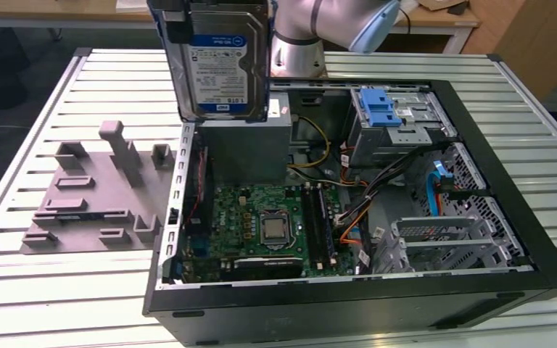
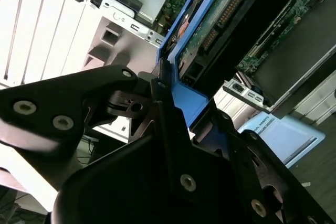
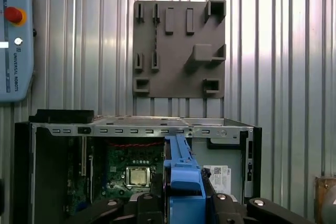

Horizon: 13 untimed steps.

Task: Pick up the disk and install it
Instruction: 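Pick up the disk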

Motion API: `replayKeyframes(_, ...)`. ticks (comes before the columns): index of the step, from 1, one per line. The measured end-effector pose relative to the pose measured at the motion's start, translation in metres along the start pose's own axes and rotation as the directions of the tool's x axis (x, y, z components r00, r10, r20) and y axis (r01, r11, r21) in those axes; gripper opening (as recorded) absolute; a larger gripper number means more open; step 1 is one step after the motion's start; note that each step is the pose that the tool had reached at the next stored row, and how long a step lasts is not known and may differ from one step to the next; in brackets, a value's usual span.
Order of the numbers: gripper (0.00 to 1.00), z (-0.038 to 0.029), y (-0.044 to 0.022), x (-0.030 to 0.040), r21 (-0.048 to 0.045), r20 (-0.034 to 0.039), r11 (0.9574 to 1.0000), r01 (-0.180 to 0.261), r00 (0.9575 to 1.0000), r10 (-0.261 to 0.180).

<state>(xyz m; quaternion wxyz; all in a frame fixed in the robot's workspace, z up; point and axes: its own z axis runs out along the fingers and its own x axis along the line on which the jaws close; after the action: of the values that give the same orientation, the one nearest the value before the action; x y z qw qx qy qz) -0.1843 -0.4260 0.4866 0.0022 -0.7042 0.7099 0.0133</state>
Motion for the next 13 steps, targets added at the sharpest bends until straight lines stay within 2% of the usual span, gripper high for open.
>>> replayKeyframes(2, 0.37, 0.0000, -0.0023, 0.0026, 0.0002, 0.0001, 1.0000, 0.000, 1.0000, 0.000)
replayKeyframes(4, 0.37, -0.0002, -0.0075, 0.0040, 0.0000, 0.0000, 1.0000, 0.000, 1.0000, 0.000)
replayKeyframes(13, 0.37, -0.0007, -0.0374, 0.0068, -0.0002, 0.0000, 1.0000, 0.000, 1.0000, 0.000)
